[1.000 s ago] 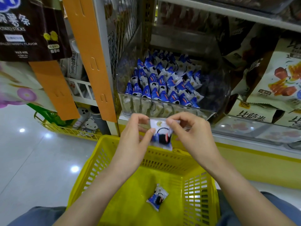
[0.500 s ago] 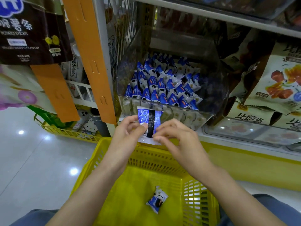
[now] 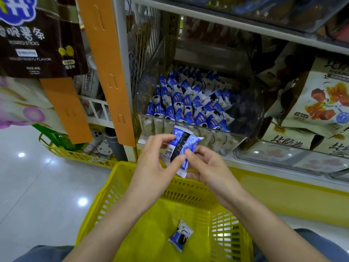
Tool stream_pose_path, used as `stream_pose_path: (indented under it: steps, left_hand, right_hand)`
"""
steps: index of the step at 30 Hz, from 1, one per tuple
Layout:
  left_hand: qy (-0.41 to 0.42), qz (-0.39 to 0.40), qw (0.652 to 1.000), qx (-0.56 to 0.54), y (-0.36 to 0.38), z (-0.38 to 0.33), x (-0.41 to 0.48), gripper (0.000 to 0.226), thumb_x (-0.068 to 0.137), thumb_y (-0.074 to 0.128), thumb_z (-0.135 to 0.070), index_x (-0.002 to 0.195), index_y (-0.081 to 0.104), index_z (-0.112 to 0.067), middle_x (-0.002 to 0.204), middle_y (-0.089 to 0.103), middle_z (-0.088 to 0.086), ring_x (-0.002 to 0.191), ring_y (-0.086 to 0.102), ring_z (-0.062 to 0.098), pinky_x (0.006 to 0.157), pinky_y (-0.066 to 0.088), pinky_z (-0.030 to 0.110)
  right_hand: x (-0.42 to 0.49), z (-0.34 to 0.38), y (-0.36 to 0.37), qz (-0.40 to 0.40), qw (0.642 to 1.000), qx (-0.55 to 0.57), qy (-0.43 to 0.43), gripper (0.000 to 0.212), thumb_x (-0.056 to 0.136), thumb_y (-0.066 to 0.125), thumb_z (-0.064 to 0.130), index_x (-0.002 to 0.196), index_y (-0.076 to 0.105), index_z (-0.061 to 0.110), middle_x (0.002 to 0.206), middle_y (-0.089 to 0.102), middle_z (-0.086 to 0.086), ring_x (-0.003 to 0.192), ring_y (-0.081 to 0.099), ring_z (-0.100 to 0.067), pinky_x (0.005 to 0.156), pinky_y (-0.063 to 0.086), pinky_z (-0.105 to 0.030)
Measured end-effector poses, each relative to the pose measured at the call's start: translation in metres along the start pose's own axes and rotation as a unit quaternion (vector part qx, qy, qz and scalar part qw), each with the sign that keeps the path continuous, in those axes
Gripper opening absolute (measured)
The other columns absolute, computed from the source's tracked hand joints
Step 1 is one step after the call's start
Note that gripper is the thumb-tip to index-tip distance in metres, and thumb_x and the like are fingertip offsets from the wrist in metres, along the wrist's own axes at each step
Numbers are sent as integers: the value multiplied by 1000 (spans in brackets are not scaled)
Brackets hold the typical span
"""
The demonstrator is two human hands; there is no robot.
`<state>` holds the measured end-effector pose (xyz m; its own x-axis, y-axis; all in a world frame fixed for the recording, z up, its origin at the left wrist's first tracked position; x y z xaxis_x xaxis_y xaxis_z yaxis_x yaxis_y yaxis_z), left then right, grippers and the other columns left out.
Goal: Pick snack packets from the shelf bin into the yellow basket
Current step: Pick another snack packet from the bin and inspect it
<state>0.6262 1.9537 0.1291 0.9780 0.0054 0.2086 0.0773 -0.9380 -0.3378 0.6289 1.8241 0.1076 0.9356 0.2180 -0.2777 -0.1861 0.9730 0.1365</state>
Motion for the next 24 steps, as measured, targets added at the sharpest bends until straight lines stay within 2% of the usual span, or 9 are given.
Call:
stream_pose_path:
  steps: [6,9,12,14,16,21,24]
  left_hand:
    - [6,42,999,23,3,4,-1,28,87,60,-19,112,54,-32,107,62,-16,96,57,-6,76,44,7]
    - [9,52,998,33,4,7,-2,27,92,50,-10,113,54,-27,105,61,-17,96,58,-7,75,42,4]
    - [12,39,996,80,2,11,-2,29,93,46,-8,118,52,-21,105,61,-13,93,58,-4,74,40,3]
    - [30,31,993,106,1,9,-2,23,94,47,-14,116,53,-21,100,64,-10,87,60,1,72,45,12]
    - [51,22,989,138,-2,5,-1,18,94,49,-20,110,57,-19,93,67,-6,81,62,8,69,47,25]
    - [61,13,979,195,-4,4,0,14,94,47,-19,99,59,-13,74,62,1,65,57,18,59,46,42]
    - [53,22,979,197,-4,4,0,16,95,46,-25,96,58,-15,73,62,1,64,58,18,57,47,45]
  right_hand:
    - [0,1,0,3,1000,0,-14,28,89,56,17,107,47,-1,89,69,-4,73,67,-8,60,54,-21]
    - [2,1,1,1,999,-29,-33,22,88,58,11,104,43,6,98,66,-3,73,66,-2,56,54,-20]
    - [3,-1,4,5,997,-63,-52,30,87,59,9,110,42,17,110,63,-2,73,66,-3,58,55,-22]
    - [2,-2,7,17,994,-86,-60,38,87,60,9,116,42,27,109,63,1,75,66,-6,61,55,-24]
    - [1,-3,10,35,991,-114,-62,42,87,61,10,119,44,29,109,63,-1,79,66,-12,64,55,-26]
    - [-1,-4,13,67,985,-155,-42,40,87,61,11,123,46,20,114,62,-6,91,66,-28,72,56,-32]
    - [-1,-4,11,69,982,-170,-39,41,87,61,12,125,46,16,114,62,-8,95,64,-31,74,57,-34]
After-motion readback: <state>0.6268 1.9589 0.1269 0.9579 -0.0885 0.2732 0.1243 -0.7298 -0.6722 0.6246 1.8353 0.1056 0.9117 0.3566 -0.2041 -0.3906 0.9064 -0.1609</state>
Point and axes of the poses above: each hand's wrist, its own x-axis towards the middle knuckle, its own y-axis out of the palm, z = x × y, the point moved 6 cm from there along x, towards the middle knuckle
